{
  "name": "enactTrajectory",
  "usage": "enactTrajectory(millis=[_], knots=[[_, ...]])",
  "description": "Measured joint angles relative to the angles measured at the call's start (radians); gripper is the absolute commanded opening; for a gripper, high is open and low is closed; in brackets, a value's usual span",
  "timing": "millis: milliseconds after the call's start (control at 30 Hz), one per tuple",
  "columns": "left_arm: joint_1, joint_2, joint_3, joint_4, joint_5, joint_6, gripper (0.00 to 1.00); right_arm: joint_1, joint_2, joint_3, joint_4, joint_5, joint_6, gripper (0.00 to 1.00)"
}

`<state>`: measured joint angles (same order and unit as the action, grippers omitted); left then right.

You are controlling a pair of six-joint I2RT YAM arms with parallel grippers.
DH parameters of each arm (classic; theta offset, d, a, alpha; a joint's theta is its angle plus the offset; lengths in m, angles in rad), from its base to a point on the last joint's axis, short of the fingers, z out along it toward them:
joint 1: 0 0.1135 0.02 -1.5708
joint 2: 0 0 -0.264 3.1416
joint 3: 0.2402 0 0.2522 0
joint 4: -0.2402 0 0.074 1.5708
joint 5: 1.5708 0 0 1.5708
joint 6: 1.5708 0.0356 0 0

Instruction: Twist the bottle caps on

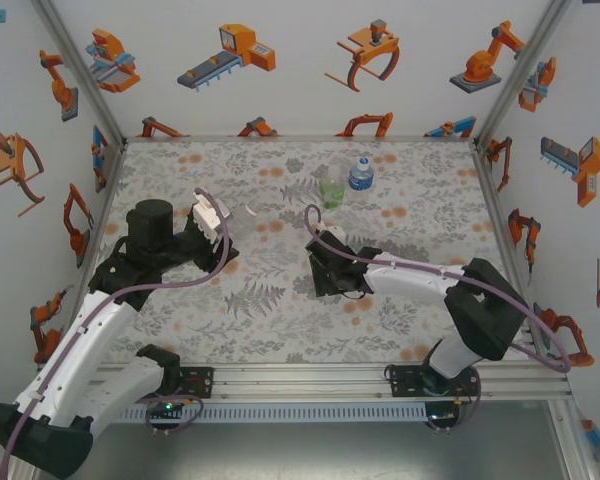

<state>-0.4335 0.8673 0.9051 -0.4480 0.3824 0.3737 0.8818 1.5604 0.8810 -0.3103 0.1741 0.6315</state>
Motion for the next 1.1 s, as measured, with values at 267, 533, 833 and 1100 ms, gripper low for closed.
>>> enactTrajectory(millis=[267,533,833,1100], knots=[[0.0,-0.029,0.0,0.0,0.003,0.0,0.15,0.006,-0.021,0.0,-0.044,-0.001,0.043,0.45],[-0.005,-0.034,0.0,-0.001,0.011,0.0,0.15,0.014,-0.031,0.0,-0.068,-0.001,0.061,0.45],[-0.005,-0.034,0.0,-0.002,0.01,0.0,0.16,0.018,-0.033,0.0,-0.068,-0.001,0.069,0.44],[-0.005,-0.034,0.0,-0.002,0.011,0.0,0.15,0.018,-0.033,0.0,-0.074,-0.001,0.069,0.44]])
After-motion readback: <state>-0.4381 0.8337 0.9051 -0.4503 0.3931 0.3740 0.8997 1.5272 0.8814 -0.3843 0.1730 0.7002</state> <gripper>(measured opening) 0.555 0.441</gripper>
